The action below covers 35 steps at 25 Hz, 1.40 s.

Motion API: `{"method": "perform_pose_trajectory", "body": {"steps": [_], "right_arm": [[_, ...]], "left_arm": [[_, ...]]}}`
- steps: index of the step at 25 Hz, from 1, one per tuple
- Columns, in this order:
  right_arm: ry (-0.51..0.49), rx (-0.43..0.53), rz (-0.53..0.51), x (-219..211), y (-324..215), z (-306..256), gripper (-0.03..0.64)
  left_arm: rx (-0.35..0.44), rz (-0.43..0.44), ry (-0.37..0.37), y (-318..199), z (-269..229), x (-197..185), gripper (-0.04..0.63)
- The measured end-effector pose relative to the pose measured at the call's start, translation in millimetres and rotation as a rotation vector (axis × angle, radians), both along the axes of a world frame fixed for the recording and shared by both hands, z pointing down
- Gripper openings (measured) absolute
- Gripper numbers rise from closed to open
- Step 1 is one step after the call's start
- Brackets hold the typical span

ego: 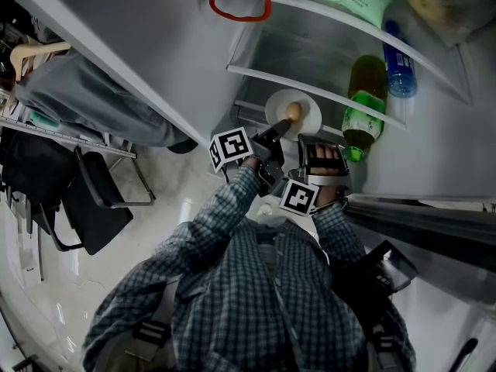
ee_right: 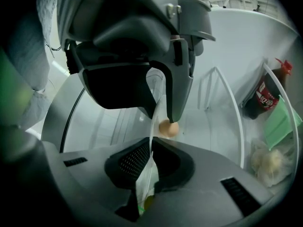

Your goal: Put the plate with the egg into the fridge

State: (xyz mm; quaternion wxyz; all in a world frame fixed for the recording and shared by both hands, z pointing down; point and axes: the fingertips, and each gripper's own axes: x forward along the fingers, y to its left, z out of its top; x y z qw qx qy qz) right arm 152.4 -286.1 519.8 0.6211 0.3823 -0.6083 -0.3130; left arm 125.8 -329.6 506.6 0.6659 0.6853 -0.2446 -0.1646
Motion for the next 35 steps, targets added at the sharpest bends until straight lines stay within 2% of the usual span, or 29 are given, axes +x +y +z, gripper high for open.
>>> {"method": "perform_pose_trajectory", "body": {"steps": [5,11,19,35], "right_arm": [[0.005,-0.004,0.003,-1.7,0.0,0.9,0.026],[0.016,-0.005,0.055,10.8,-7.0,2.3,0.026],[0.015,-0.002,0.053,18.9,-18.4,8.2,0.026],[-0.114,-0.024,0.057,13.4,-21.7,2.7,0.029]], "left_arm": [[-0.003,0.002,0.004,2.8,-0.1,-3.6,0.115],[0.001,0.057,0.027,17.6,-3.6,0.4,0.114],[0.021,0.081,0.029,35.1,-11.7,-0.3,0.114],[-0.004,0.05,0.02,33.3,-3.7,-9.2,0.114]]}}
